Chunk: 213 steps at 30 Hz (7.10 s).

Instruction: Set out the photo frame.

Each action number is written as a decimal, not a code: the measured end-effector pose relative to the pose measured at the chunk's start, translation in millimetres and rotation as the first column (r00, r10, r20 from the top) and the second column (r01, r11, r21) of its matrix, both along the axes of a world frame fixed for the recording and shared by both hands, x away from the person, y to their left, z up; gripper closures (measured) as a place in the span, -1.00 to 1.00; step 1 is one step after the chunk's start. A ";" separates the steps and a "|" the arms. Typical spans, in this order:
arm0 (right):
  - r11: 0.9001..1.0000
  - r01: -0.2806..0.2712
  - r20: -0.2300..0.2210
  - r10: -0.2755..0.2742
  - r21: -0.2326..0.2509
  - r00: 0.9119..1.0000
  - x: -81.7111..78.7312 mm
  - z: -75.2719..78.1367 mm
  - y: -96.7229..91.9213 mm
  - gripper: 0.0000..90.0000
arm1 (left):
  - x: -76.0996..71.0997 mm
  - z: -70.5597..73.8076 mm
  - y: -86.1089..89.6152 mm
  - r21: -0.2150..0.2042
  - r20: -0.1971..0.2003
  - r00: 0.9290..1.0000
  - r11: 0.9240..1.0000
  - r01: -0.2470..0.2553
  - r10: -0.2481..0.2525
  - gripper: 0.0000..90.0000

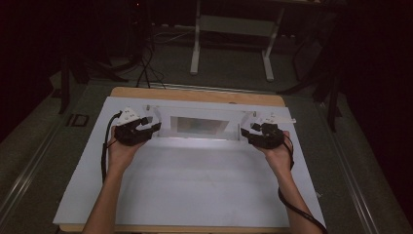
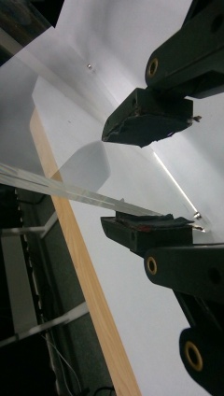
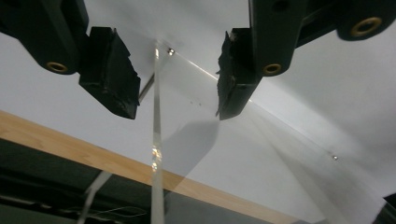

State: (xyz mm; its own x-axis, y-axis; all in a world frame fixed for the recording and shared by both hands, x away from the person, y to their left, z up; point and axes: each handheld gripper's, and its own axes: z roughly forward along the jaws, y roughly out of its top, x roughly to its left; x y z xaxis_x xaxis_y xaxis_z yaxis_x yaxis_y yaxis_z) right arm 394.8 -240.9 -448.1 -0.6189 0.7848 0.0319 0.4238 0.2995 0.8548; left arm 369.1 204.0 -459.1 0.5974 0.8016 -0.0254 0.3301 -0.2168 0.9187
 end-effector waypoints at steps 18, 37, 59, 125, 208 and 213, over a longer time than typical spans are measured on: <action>0.997 -0.019 -0.007 0.019 0.069 1.000 6.5 -6.4 -3.6 0.08 | 15.0 -2.3 -9.8 -0.043 0.002 0.999 0.998 0.051 -0.051 -0.15; 1.000 0.025 0.046 -0.025 0.001 0.999 11.1 -16.5 13.2 0.09 | 15.4 -7.0 -14.0 -0.041 0.054 0.998 0.999 -0.015 0.018 -0.10; 0.997 0.066 0.058 -0.064 -0.046 0.996 21.9 -13.1 21.2 0.09 | 24.6 1.3 -20.0 -0.004 0.030 0.997 0.998 -0.069 0.069 -0.09; 0.996 0.032 0.034 -0.034 0.078 0.999 -52.5 -14.4 4.3 0.15 | -40.1 6.6 -22.4 -0.068 -0.072 0.996 0.995 -0.066 0.062 -0.08; 0.997 -0.008 0.023 0.007 0.074 1.000 -55.1 -7.4 -32.3 0.07 | -58.2 17.7 26.0 -0.141 -0.027 0.993 0.983 -0.115 0.112 -0.04; 0.996 0.014 0.017 -0.015 0.084 1.000 -54.4 -7.0 -40.5 0.07 | -58.9 17.5 33.2 -0.143 -0.028 0.991 0.980 -0.137 0.134 -0.04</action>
